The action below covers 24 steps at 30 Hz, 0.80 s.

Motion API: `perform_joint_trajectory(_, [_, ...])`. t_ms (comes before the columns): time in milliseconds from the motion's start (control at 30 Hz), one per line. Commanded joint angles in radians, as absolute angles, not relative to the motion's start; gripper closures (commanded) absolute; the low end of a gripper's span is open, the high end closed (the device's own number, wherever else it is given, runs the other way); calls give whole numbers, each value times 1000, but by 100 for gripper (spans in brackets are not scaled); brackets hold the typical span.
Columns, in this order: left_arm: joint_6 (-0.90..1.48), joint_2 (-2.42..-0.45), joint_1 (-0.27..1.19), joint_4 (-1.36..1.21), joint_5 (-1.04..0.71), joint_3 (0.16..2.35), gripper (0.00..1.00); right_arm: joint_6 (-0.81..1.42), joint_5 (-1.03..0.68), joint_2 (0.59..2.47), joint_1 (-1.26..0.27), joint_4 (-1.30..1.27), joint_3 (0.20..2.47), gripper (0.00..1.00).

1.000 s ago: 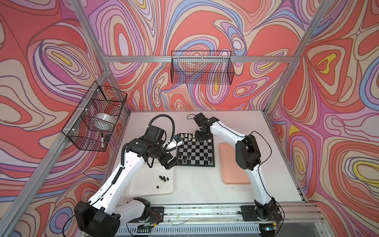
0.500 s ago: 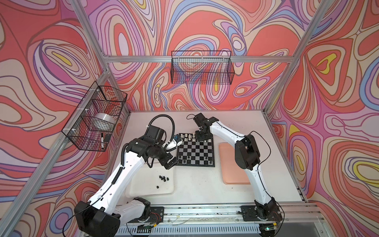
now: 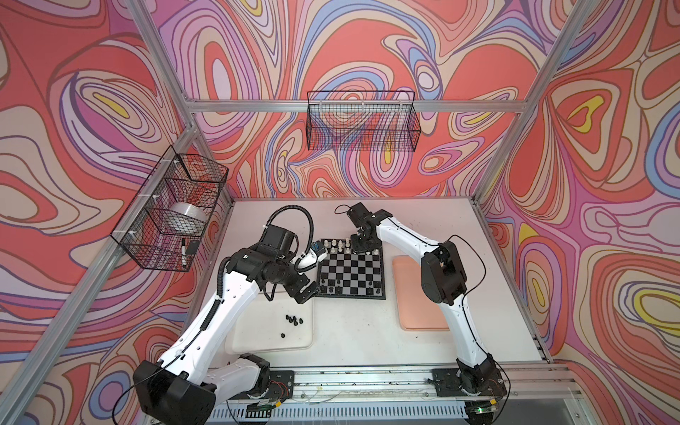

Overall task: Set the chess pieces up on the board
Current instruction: 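Lower the cream pawn into the gap in the cream pawn row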

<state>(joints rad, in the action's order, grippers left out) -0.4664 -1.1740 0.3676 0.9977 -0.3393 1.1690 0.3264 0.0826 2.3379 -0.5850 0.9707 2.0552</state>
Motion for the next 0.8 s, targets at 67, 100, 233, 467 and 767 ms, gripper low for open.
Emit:
perform_joint_trajectory(67, [-462, -1177, 371, 1009, -342, 1180, 3, 322, 97, 2361, -591, 982, 2064, 91])
perform_joint_trajectory(100, [-462, -1177, 370, 1011, -341, 1180, 3, 321, 97, 2363, -592, 984, 2065, 91])
perform_joint_trajectory(233, [-462, -1174, 371, 1010, -340, 1179, 4, 321, 92, 2364, -591, 980, 2064, 90])
perform_joint_trajectory(467, [-463, -1173, 371, 1009, -340, 1177, 3, 322, 92, 2370, -591, 982, 2069, 89])
perform_joint_trajectory(767, [-463, -1175, 371, 1007, -339, 1176, 4, 322, 91, 2373, -593, 979, 2074, 87])
